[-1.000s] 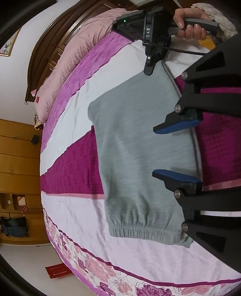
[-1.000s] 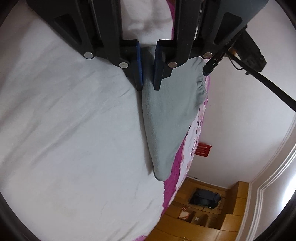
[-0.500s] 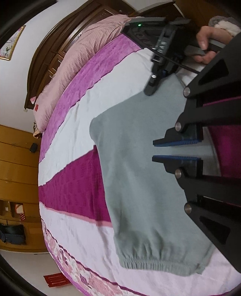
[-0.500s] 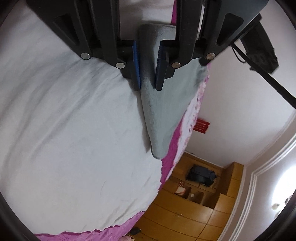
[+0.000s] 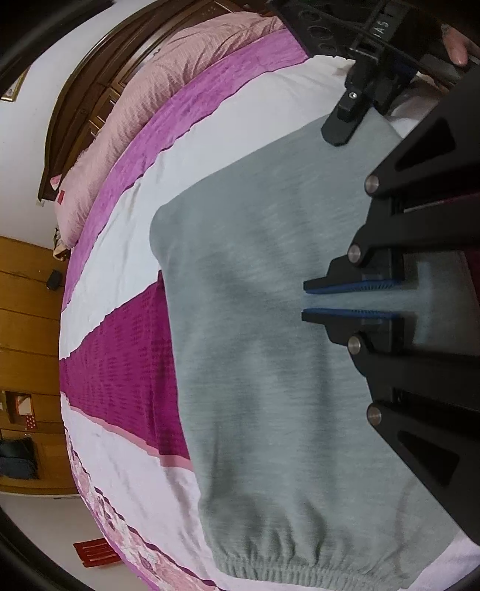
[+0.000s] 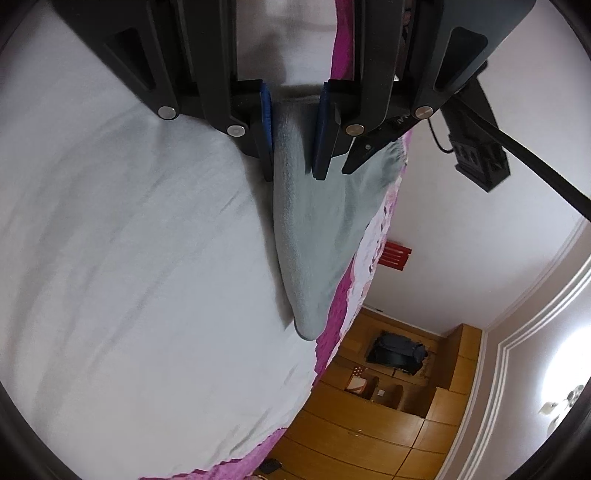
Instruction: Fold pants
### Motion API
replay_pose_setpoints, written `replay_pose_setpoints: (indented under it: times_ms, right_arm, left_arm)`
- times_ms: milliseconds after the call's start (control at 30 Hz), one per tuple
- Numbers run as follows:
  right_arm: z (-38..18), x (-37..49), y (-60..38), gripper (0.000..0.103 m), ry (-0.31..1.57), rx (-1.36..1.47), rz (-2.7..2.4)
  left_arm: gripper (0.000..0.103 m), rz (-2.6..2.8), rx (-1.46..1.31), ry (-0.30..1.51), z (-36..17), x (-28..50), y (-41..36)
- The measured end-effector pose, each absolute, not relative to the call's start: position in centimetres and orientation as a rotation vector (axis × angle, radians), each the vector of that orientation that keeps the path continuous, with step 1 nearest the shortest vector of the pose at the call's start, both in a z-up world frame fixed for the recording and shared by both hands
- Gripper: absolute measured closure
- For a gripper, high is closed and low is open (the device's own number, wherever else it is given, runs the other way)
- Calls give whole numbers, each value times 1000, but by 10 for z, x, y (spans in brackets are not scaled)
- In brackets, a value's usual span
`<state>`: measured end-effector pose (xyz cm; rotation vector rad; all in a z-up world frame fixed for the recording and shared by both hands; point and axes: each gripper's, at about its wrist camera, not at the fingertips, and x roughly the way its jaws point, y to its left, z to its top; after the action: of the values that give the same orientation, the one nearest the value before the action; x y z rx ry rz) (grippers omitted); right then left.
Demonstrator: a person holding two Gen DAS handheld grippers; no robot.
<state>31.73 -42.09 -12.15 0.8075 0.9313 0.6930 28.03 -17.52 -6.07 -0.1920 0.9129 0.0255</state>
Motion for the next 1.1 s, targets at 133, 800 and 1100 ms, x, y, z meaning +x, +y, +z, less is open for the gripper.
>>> replay_pose_setpoints:
  times_ms: [133,800,1100]
  right_arm:
    - [-122,309,-427,90,924,791,687]
    - [-95,314,-418,95,972,668,514]
    - [-9,299,-330,96,795,-19,262]
  left_arm:
    - [95,16,-215,904,-40,262,-180]
    - [96,29,-355,929,-10,206,-147]
    - [78,72,-319,842,64,165,-60]
